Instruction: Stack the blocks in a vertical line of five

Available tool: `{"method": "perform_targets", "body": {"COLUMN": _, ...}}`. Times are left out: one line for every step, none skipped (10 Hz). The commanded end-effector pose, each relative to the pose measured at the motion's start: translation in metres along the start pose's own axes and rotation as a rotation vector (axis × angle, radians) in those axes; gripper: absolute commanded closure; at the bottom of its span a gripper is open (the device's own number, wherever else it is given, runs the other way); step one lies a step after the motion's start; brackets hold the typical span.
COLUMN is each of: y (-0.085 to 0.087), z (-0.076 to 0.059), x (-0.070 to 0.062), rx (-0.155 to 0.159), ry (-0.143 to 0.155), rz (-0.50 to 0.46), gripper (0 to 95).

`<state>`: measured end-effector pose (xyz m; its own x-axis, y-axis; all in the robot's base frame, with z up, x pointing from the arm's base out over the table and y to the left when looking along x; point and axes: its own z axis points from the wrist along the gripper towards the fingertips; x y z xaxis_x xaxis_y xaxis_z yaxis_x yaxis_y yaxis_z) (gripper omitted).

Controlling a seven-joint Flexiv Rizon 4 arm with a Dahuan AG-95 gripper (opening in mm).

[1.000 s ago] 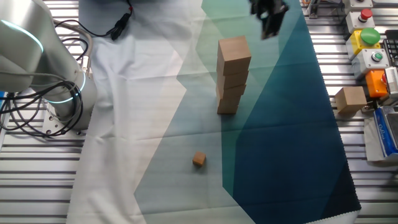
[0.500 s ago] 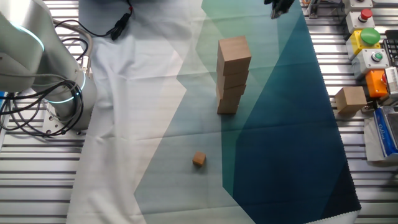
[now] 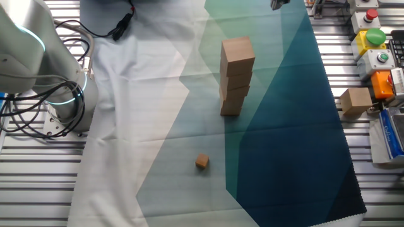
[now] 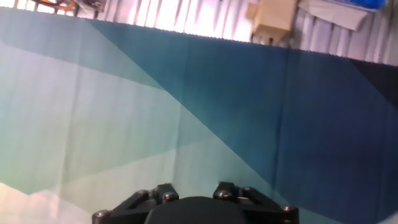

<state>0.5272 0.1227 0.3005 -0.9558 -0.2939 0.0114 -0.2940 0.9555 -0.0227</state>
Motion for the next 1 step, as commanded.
{"method": "perform_targets", "body": {"y": -0.0004, "z": 0.0004, "x": 0.0032, "rx": -0.004, "ry": -0.006, "rz": -0.041, "gripper": 95.0}}
